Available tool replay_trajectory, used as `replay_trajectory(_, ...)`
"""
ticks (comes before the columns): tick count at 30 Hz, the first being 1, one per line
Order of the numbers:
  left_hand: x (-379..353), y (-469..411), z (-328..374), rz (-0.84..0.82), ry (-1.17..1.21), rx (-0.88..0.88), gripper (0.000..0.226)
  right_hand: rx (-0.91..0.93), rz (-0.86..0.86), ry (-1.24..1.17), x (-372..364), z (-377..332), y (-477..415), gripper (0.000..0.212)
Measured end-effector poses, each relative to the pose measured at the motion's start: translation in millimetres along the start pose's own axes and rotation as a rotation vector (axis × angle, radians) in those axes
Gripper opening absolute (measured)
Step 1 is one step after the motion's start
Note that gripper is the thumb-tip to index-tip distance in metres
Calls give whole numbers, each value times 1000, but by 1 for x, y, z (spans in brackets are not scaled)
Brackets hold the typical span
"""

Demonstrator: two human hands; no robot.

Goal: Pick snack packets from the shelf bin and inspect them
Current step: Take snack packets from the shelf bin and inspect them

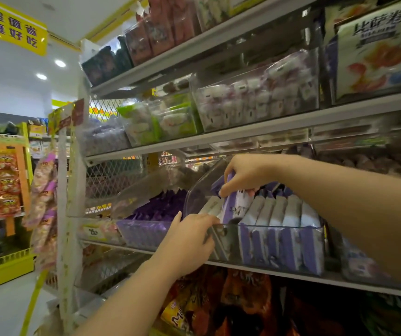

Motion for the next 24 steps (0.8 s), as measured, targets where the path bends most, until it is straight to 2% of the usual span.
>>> replay_trajectory(3,-1,2,-3,15,26,17,36,31,28,76,-22,5,-8,23)
replay_trajectory(8,-1,4,-2,36,82,27,39,45,57,169,-26,11,-3,25)
replay_trajectory(10,-1,4,-2,44,89,32,40,63,56,302,-37,7,0,29)
replay_trajectory(12,-2,5,-1,47,88,33,40,67,26,393,-54,2,1,43)
replay_trajectory(16,-2,7,-1,57,102,26,40,27,-9,264,-51,1,12,52)
replay_trajectory(19,-3,6,-3,66,139,23,38,12,29,253,-39,10,28,47)
replay_trajectory(24,-4,3,2,144,194,23,46,-12,-169,233,-60,21,42,49)
Point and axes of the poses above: each hand's wrist, its own y-axis away from the middle knuckle, its own x-axis out of the back of the hand, z = x × y, the point moved 4 cm from there along -y, towards the middle knuckle, and after that the axes turned 2 degrees about -y, right-handed, at the moved point
